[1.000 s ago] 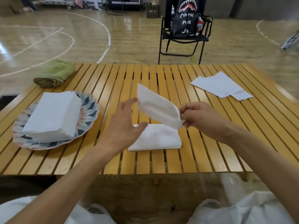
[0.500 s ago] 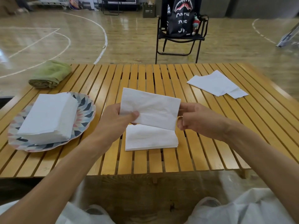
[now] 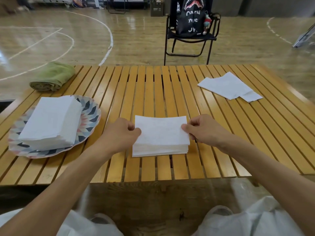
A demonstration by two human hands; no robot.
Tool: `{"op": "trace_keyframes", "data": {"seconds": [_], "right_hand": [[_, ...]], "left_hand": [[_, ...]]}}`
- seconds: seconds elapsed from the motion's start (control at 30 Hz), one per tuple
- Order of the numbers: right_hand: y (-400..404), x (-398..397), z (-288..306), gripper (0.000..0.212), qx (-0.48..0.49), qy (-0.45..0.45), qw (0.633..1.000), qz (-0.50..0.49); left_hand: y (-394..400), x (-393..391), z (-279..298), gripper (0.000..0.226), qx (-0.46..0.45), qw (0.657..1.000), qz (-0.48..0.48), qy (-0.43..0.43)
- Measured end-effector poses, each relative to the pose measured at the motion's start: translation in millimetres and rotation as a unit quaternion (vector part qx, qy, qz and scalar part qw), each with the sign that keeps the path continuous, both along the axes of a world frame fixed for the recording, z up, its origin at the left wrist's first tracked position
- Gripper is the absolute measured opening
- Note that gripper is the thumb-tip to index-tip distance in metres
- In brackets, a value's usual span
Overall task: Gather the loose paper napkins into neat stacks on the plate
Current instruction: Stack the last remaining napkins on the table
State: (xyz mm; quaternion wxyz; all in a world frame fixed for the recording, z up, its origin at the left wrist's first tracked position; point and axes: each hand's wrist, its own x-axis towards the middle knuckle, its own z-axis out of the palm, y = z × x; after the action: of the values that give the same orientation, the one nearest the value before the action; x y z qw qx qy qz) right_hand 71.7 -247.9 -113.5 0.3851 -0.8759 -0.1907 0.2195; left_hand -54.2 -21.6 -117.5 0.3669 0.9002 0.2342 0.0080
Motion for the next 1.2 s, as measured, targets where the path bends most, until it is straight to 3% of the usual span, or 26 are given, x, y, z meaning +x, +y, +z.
{"op": "trace_keyframes", "data": {"seconds": [0.13,0.43,0.57,0.63,0.73,0.9,1.2], "right_hand": [[6.3,-2.3,-10.0,0.035,-0.037,-0.054,0.998,-0.014],[7.6,7.6,-29.5,0.036,-0.111,-0.076,0.991,-0.003],[9.4,5.5,-30.2,0.026,-0.126,-0.116,0.985,-0.01],[8.5,4.1,-24.1,0.02,-0.087,-0.163,0.983,-0.002],[9.6,0.1,-15.1,0.014,-0.048,-0.21,0.972,0.091],[13.4,-10.6,-20.8,0.035,-0.151,-0.196,0.949,0.193],[-16.6,37.0,1.9,0.043,-0.107,-0.107,0.987,0.057]], "left_hand": [[0.8,-0.2,-2.6,0.037,0.056,0.998,-0.011,0.037],[2.8,1.1,-9.7,0.034,0.094,0.992,-0.038,0.069],[-0.7,-1.5,-9.8,0.024,0.262,0.961,-0.01,0.087],[-2.3,-1.9,-8.7,0.025,0.314,0.949,-0.021,0.036],[-8.3,1.0,-8.0,0.024,0.273,0.953,-0.124,-0.044],[-26.7,6.7,-16.9,0.042,0.276,0.933,-0.232,0.016],[-32.4,14.8,-26.6,0.049,0.286,0.93,-0.227,0.032]]}}
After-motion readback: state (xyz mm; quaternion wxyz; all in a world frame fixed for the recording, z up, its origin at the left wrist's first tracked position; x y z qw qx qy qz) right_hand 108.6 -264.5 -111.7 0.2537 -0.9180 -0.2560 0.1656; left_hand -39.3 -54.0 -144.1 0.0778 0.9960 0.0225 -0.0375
